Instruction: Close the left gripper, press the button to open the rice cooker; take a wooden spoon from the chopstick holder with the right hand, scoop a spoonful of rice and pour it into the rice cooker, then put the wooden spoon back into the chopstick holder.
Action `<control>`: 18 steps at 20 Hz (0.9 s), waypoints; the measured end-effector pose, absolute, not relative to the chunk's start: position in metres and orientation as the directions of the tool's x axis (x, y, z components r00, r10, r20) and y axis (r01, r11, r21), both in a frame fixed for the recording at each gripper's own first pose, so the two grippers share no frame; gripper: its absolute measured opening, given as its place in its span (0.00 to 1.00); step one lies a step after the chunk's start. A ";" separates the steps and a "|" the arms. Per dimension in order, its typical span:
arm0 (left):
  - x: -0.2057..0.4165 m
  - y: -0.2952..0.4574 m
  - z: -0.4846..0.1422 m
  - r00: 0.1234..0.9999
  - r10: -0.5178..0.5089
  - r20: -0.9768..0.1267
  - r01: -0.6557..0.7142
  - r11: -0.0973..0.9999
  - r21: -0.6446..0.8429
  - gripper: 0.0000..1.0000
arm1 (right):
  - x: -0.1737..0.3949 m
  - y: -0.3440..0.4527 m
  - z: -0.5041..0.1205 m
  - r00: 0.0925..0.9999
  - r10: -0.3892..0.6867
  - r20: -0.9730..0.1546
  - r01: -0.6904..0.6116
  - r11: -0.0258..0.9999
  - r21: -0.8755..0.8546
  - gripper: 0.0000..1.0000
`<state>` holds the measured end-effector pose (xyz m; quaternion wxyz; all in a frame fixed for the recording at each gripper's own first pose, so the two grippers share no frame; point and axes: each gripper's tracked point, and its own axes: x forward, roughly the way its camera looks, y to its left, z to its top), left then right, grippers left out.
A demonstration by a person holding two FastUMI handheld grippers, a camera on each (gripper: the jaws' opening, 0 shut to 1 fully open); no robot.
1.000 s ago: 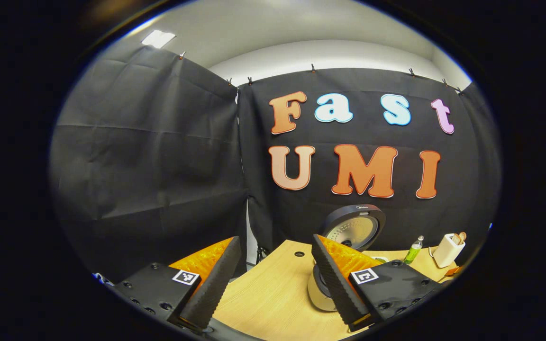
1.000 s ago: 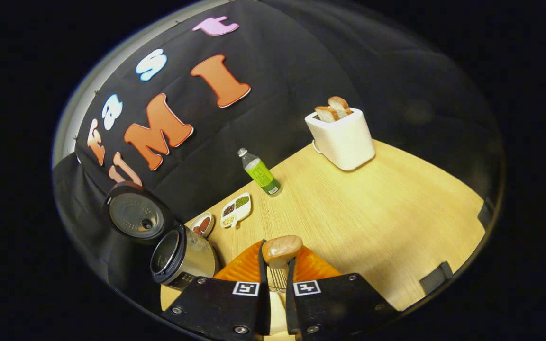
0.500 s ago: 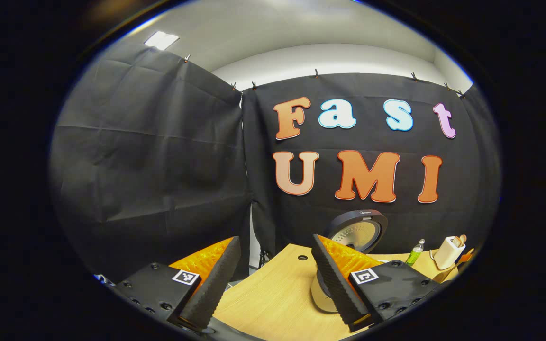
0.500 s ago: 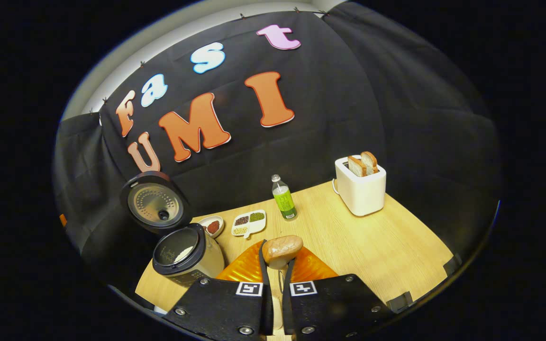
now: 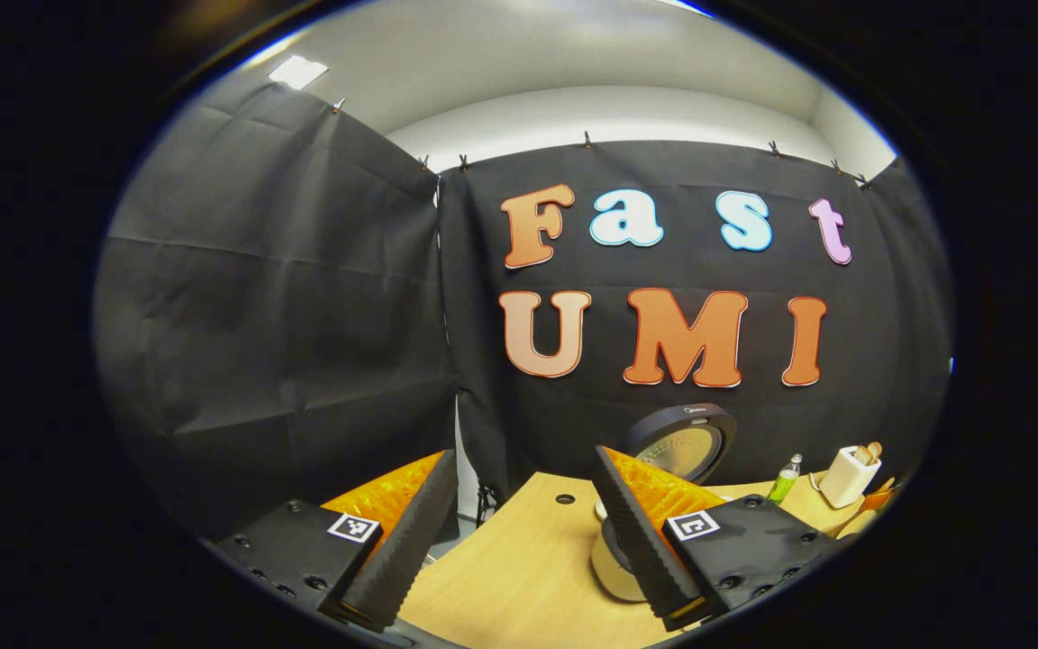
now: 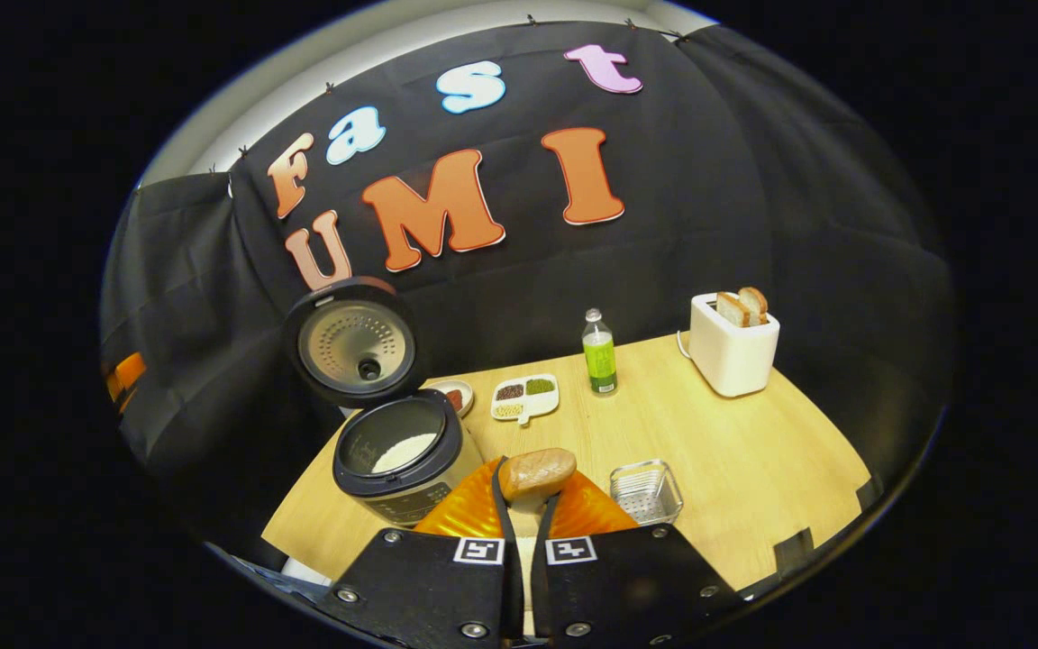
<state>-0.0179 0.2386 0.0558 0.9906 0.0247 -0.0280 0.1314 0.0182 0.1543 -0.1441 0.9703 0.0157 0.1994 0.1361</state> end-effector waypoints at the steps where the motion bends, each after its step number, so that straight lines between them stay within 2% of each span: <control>1: -0.013 0.244 0.057 0.967 0.246 0.065 -0.249 0.968 0.041 1.00 | 0.018 0.157 -0.154 0.884 0.254 -0.392 -0.243 0.967 0.078 0.02; 5: 0.005 0.267 0.053 0.974 0.216 0.061 -0.220 0.974 0.060 0.97 | 0.024 0.159 -0.194 0.885 0.172 -0.432 -0.175 0.984 0.031 0.02; 6: 0.007 0.273 0.051 0.975 0.216 0.056 -0.219 0.974 0.063 1.00 | 0.025 0.160 -0.204 0.887 0.152 -0.436 -0.164 0.986 0.010 0.02; 9: 0.015 0.282 0.044 0.979 0.201 0.037 -0.202 0.978 0.058 0.97 | 0.029 0.160 -0.226 0.891 0.090 -0.445 -0.146 0.985 -0.092 0.03; 12: 0.022 0.291 0.037 0.980 0.198 0.019 -0.199 0.978 0.064 0.97 | 0.025 0.162 -0.244 0.890 0.071 -0.451 -0.163 0.972 -0.169 0.02; 18: 0.029 0.294 0.025 0.984 0.179 -0.006 -0.178 0.983 0.049 0.97 | 0.020 0.169 -0.255 0.882 0.071 -0.465 -0.174 0.967 -0.184 0.02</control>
